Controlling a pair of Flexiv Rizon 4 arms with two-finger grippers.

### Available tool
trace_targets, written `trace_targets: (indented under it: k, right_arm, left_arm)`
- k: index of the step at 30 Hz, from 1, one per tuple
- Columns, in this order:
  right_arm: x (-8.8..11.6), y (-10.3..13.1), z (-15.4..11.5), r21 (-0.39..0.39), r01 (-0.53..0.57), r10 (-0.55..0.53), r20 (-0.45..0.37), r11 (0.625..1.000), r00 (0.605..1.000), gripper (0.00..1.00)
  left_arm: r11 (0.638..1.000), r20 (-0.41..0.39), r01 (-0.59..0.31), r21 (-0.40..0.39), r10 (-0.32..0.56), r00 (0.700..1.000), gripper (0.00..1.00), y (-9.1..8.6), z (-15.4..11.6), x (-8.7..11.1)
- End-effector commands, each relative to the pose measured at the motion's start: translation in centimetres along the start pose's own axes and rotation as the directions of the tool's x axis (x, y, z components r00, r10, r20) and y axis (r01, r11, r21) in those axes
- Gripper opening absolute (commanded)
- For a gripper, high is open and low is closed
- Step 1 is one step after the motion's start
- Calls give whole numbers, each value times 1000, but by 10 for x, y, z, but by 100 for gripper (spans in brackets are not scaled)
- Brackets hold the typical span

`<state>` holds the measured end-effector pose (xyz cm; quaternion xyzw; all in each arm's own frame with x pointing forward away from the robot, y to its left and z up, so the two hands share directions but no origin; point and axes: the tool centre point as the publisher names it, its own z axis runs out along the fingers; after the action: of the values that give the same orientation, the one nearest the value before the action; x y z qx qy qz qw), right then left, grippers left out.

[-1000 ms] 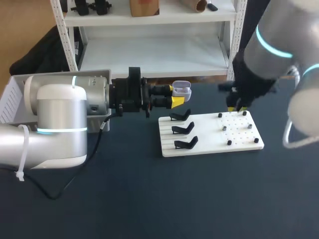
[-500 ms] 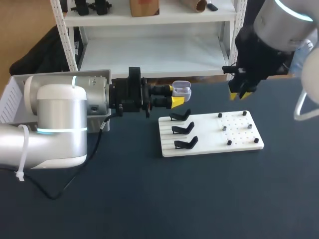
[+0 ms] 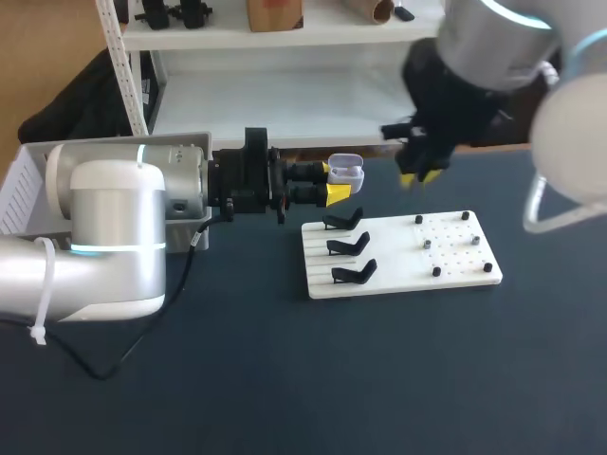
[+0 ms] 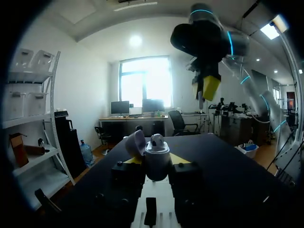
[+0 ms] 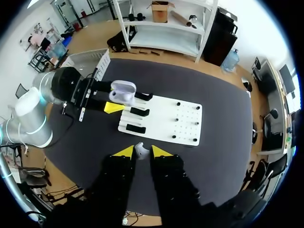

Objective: Pick up each earbud case from the left stands, insert the matching earbuds, close the lid, and place the case in the box.

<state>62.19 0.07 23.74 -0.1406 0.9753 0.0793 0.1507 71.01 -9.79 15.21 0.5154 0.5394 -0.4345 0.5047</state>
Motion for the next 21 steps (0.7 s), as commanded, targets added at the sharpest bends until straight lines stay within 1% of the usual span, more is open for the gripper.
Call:
trace_targets:
  k: [1, 5, 11, 12, 16, 21]
  right_arm:
    - [-20, 22, -2, 15, 13, -12, -39, 1000, 999, 0]
    - [-34, 32, 6, 21, 30, -29, -34, 999, 999, 0]
    - [-54, 40, 20, 44, 76, -74, -50, 996, 996, 0]
    - [-57, 40, 22, 34, 76, -74, -50, 997, 996, 0]
    - [-64, 42, 31, 30, 113, -111, -57, 993, 992, 0]
    - [-67, 42, 41, 34, 151, -148, -79, 988, 986, 0]
  left_arm:
    - [1000, 2, -1, -2, 1, 1000, 0, 0, 0, 0]
    - [1000, 2, -1, -2, 1, 1000, 0, 0, 0, 0]
    - [1000, 2, -1, -2, 1, 1000, 0, 0, 0, 0]
    - [1000, 2, -1, -2, 1, 1000, 0, 0, 0, 0]
    - [1000, 2, -1, -2, 1, 1000, 0, 0, 0, 0]
    - [1000, 2, -1, -2, 1, 1000, 0, 0, 0, 0]
